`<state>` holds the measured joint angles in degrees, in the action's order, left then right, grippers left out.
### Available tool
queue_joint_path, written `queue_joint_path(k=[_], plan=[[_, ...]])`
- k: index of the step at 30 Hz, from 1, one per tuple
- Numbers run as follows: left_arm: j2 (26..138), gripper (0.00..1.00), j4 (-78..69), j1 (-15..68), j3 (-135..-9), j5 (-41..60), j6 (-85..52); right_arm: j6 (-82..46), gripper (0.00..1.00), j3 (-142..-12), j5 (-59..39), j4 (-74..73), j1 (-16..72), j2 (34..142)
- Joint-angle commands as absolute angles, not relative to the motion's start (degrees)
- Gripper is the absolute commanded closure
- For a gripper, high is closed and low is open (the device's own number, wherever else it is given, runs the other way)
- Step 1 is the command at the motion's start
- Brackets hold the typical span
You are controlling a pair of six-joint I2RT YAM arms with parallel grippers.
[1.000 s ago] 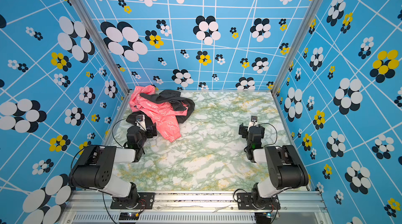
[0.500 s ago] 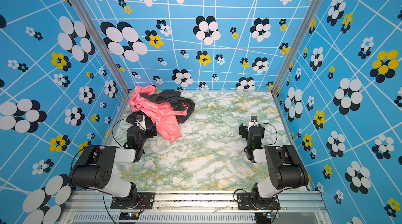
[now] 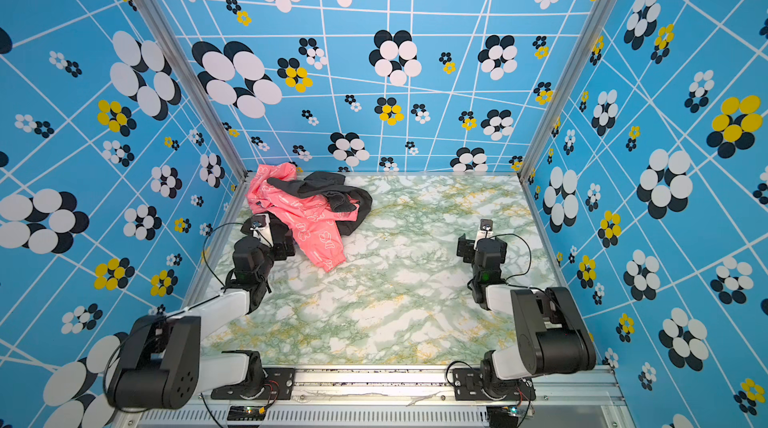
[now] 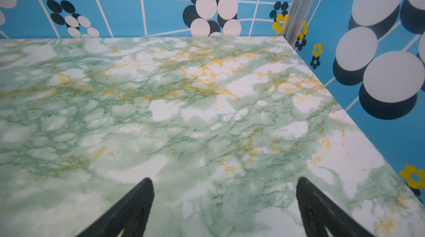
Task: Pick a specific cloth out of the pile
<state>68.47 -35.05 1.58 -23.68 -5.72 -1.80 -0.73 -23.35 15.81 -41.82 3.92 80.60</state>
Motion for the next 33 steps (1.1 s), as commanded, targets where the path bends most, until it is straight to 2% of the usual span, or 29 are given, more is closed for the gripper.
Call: queue_joint_path(k=[1, 6, 10, 16, 23, 26, 28, 33], plan=[[58.9, 0.01, -19.37, 1.55, -27.37, -7.71, -3.86, -3.26, 0.01, -27.26, 16.74, -30.89, 3.49, 73.56], [48.38, 0.01, -1.66, 1.15, -32.48, -8.41, -12.78, -9.22, 0.01, -29.88, 12.18, -22.88, 3.49, 64.97], [44.82, 0.01, 10.76, -0.26, -35.65, -8.06, -24.4, -14.25, 0.01, -33.11, 5.84, -18.78, 3.51, 62.01], [44.62, 0.04, 15.51, -7.71, -34.24, 4.03, -41.81, -17.59, 0.01, -38.05, -4.55, -13.35, 3.85, 61.44], [51.06, 0.11, 10.32, -14.42, -32.0, 16.58, -52.64, -17.09, 0.01, -39.14, -10.57, -11.32, 6.15, 60.43], [56.62, 0.15, 9.31, -16.26, -33.02, 20.87, -54.71, -16.47, 0.01, -39.45, -11.75, -11.66, 10.43, 60.46], [60.76, 0.18, 10.57, -17.02, -34.99, 22.58, -55.32, -16.24, 0.01, -39.76, -11.95, -12.15, 12.28, 60.89], [68.12, 0.19, 9.59, -17.87, -36.96, 23.8, -57.86, -16.38, 0.01, -40.67, -11.65, -13.52, 15.36, 62.29]])
